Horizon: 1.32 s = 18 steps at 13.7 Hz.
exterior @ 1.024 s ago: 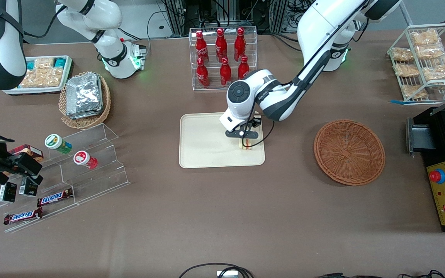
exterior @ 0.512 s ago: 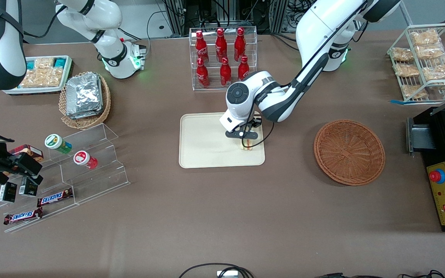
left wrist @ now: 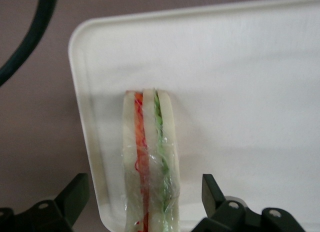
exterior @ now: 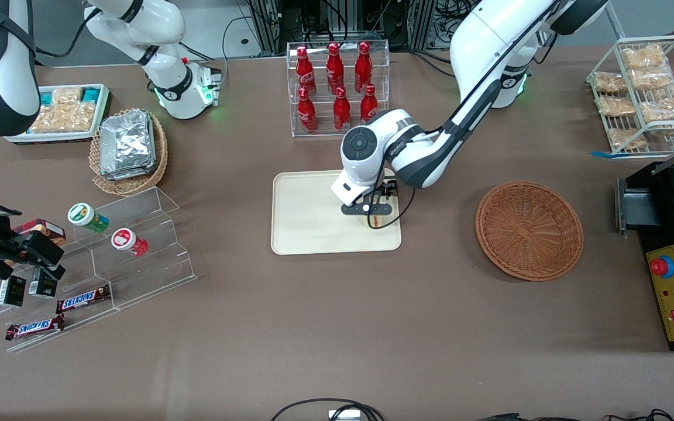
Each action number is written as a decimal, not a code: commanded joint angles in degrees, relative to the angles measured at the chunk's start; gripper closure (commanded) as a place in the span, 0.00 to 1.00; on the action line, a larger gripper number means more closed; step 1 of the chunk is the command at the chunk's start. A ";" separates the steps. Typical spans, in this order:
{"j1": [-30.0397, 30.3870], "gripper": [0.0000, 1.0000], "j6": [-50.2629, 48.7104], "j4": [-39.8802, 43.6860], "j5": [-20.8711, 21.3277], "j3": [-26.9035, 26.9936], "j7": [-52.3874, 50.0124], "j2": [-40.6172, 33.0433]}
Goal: Place sandwich from basket to tray
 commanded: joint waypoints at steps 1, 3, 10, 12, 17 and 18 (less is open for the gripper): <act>1.43 0.01 -7.25 7.57 0.52 0.07 -3.31 -0.56; 4.07 0.01 -9.82 10.92 0.43 0.07 -3.22 -1.26; 14.70 0.01 -18.43 11.82 0.43 -0.02 -1.82 -8.99; 16.99 0.01 -20.10 11.90 0.17 -0.02 1.77 -10.83; 23.92 0.01 -26.94 11.90 -3.34 -0.02 16.25 -14.88; 25.25 0.00 -28.53 11.90 -3.79 -0.02 19.77 -15.67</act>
